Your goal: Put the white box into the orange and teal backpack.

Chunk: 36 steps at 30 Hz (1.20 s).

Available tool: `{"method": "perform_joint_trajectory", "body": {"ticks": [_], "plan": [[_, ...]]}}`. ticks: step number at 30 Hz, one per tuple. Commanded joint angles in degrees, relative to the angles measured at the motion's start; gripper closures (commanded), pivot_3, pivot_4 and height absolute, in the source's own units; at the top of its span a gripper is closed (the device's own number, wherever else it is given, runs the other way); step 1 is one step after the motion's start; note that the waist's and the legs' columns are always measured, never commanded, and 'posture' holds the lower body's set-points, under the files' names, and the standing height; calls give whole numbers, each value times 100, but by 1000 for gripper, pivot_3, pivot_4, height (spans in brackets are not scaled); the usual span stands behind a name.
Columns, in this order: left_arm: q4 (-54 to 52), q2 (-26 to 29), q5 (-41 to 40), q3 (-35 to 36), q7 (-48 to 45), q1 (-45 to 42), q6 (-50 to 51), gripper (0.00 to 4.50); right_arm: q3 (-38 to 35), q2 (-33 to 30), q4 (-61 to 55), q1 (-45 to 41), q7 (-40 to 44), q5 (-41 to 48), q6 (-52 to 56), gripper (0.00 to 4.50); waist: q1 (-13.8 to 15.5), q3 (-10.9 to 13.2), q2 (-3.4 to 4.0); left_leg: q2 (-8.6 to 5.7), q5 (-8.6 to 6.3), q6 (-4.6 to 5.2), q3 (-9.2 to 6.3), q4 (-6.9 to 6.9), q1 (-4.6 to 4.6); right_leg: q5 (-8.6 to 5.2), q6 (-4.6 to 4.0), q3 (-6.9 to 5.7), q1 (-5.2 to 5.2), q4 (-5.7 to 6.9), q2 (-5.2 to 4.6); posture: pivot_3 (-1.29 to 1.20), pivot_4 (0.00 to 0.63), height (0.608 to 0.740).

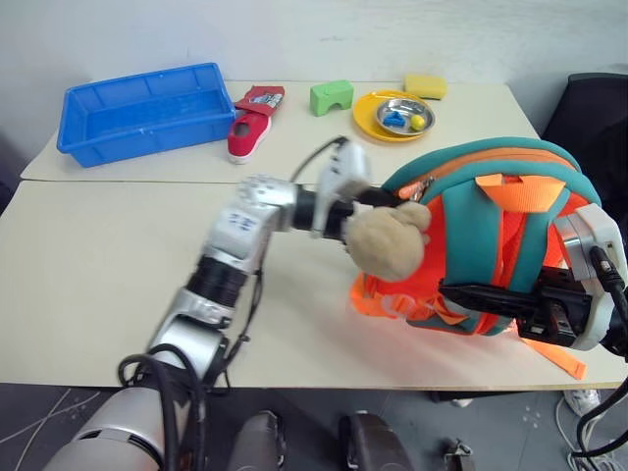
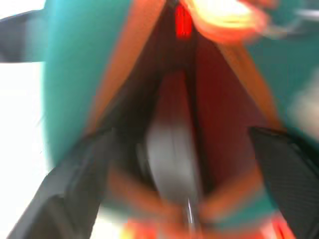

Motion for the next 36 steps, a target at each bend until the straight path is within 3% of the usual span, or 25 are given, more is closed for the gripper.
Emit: {"method": "perform_joint_trajectory", "body": {"ticks": [1,5,9,14,19,23,28,31,36], "plan": [[-798,695,-934,559,-745,192,821,40,-298,58,-166,103,-48,17,-191,4500,-4,0,0,0,0,0,-1,0,0,0,0,-1,1,-1,-1,0,150,740],[-1486,1329,-2046,971,-1252,179,1981,40,-257,78,-182,176,-82,-14,-257,4500,29,1,0,-3,1,-1,-10,6,-6,0,0,-10,5,-5,-7,0,150,740],[-1949,1093,-2302,931,-753,69,2302,40,-202,84,-168,158,-120,-1,-279,4500,94,1,0,-15,-3,6,-45,27,0,0,0,-34,47,-20,-18,0,150,740],[-1551,347,-855,97,454,52,880,40,-174,75,-176,111,-197,110,-307,4500,84,1,0,-23,-8,14,-62,32,16,2,4,-47,83,-38,-18,0,150,740],[-1068,-45,-147,-32,1069,34,-236,40,-250,100,-240,197,-262,183,-317,4500,62,1,-1,-18,-8,12,-63,29,9,2,5,-44,74,-39,-7,0,150,740],[-1004,-45,-428,261,918,10,-281,40,-320,157,-336,343,-351,237,-347,4500,73,1,0,-15,-7,11,-71,28,10,2,4,-46,73,-35,-3,0,150,740],[-1442,453,-1285,643,77,225,228,40,-391,223,-399,461,-466,262,-402,4500,55,1,1,-14,-7,7,-71,26,10,2,4,-48,73,-36,-5,0,150,740],[-932,581,-1099,884,349,15,15,40,-477,223,-449,585,-471,251,-437,4500,69,1,1,-15,-5,4,-77,29,11,2,4,-51,76,-36,-6,0,150,740],[-75,414,-496,516,274,-267,-827,40,-695,163,-524,753,-444,379,-425,4500,115,1,0,-23,-8,11,-91,40,7,2,4,-71,87,-40,-14,0,150,740]]}}
